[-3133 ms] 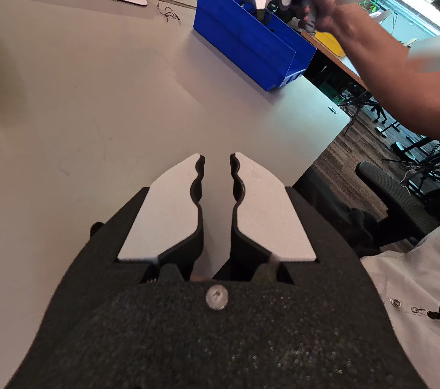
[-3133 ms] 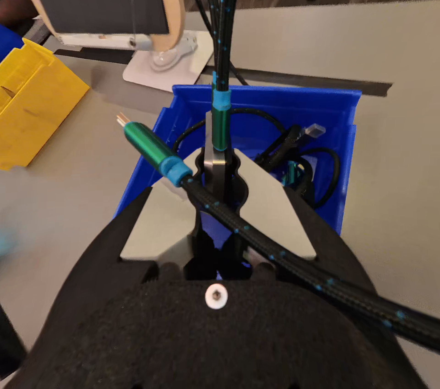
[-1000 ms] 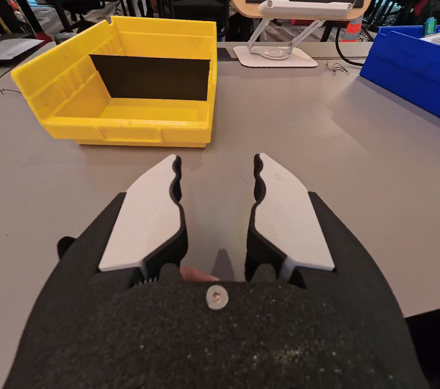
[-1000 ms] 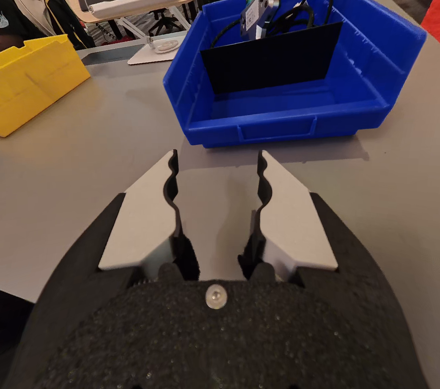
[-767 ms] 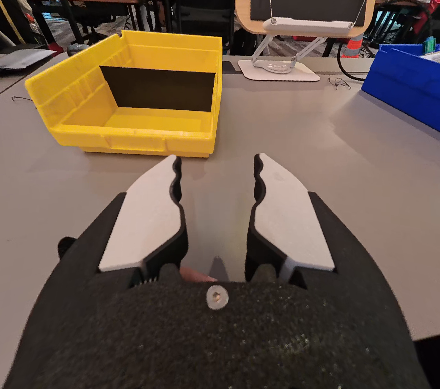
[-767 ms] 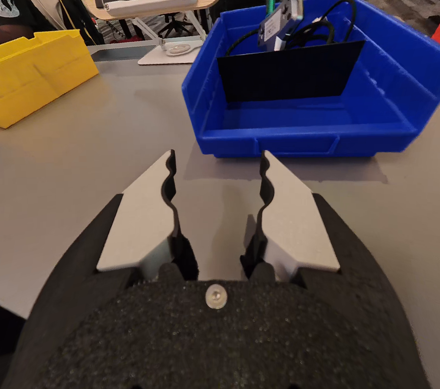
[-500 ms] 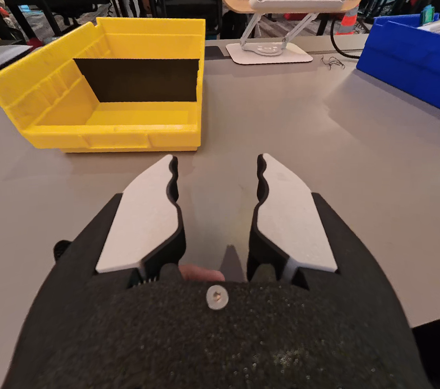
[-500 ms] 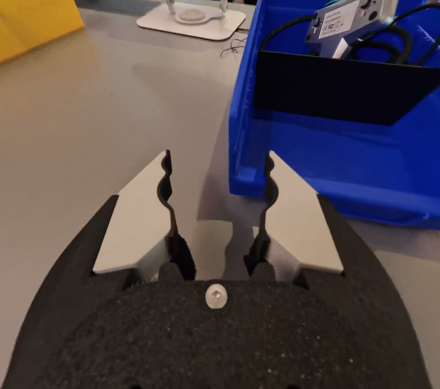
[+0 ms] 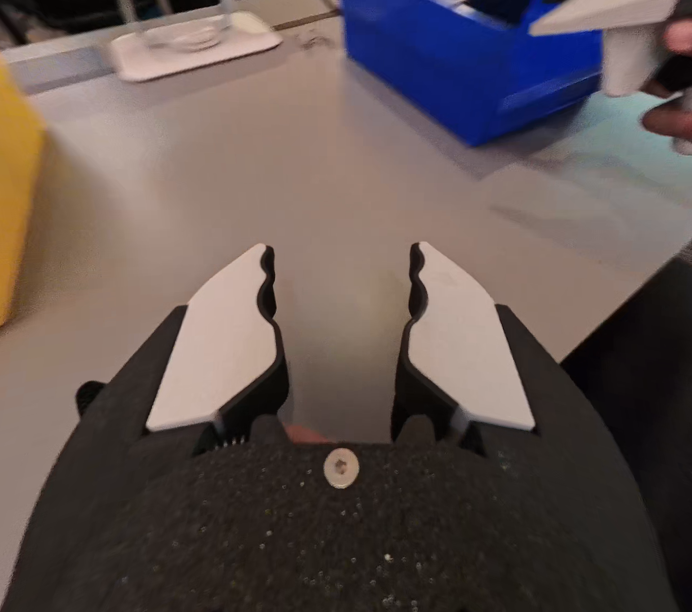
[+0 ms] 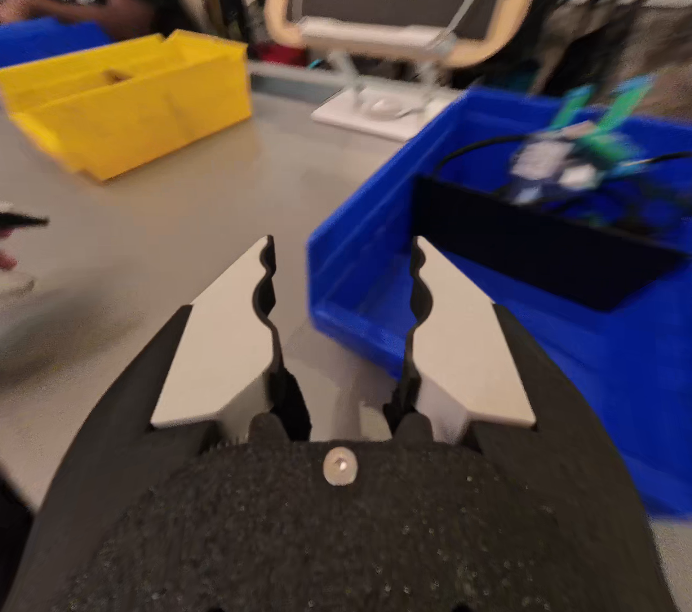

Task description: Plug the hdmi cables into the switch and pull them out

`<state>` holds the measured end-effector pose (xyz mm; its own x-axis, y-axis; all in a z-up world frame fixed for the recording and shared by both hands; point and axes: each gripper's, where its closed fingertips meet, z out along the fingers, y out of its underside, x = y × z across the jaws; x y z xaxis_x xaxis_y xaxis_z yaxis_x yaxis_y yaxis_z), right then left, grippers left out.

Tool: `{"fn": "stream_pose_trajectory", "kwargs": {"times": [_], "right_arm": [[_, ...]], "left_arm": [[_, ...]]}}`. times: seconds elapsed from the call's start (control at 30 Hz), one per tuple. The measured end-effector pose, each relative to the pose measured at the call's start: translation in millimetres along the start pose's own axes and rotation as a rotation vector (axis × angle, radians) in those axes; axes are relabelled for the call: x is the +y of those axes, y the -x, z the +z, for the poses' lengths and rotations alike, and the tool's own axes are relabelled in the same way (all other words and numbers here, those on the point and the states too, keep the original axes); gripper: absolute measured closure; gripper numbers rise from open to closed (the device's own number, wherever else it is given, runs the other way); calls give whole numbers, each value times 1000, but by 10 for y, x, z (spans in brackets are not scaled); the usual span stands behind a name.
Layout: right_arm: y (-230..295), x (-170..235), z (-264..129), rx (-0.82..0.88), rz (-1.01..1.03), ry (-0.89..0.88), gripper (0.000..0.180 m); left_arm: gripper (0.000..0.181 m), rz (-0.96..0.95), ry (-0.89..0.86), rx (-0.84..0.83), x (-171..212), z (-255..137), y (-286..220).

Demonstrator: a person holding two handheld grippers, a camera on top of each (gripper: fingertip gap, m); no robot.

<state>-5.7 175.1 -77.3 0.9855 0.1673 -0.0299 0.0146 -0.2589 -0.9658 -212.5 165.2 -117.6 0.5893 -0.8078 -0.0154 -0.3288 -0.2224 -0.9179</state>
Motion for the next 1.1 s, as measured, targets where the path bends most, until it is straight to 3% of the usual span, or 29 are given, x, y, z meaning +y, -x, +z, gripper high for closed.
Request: {"fn": "stream_pose_trajectory", "kwargs": {"times": [0.07,0.13,0.27,0.33,0.37,0.4,0.5,0.57,0.7,0.87,1.1], "right_arm": [[-531,-167,-288,244,29,-93,109],[-1081,-51,-552,437,96,-82,110],[-1650,469,-632,554,160,88,109],[-1669,574,-517,507,210,107,130],[-1682,615,-474,503,243,110,161],[-1732,623,-471,526,274,98,175],[-1773,637,-520,579,261,101,176],[-1718,665,-662,649,269,103,176],[-1503,514,-897,697,263,60,177],[-796,125,-806,617,178,-58,176],[677,174,-514,439,121,-71,175]], "left_arm": [[113,3,-1,47,-246,314,-421],[115,-26,3,64,-477,674,-732],[116,7,76,-38,-630,1463,-923],[123,-9,133,-85,-593,1746,-918],[137,-26,154,-86,-577,1836,-934],[160,-51,164,-93,-580,1890,-931],[169,-31,180,-127,-617,1943,-914],[174,69,168,-140,-634,1891,-951],[175,77,85,-126,-735,1611,-952],[176,105,-11,-199,-917,889,-439],[177,73,13,-297,-323,-323,354]]}}
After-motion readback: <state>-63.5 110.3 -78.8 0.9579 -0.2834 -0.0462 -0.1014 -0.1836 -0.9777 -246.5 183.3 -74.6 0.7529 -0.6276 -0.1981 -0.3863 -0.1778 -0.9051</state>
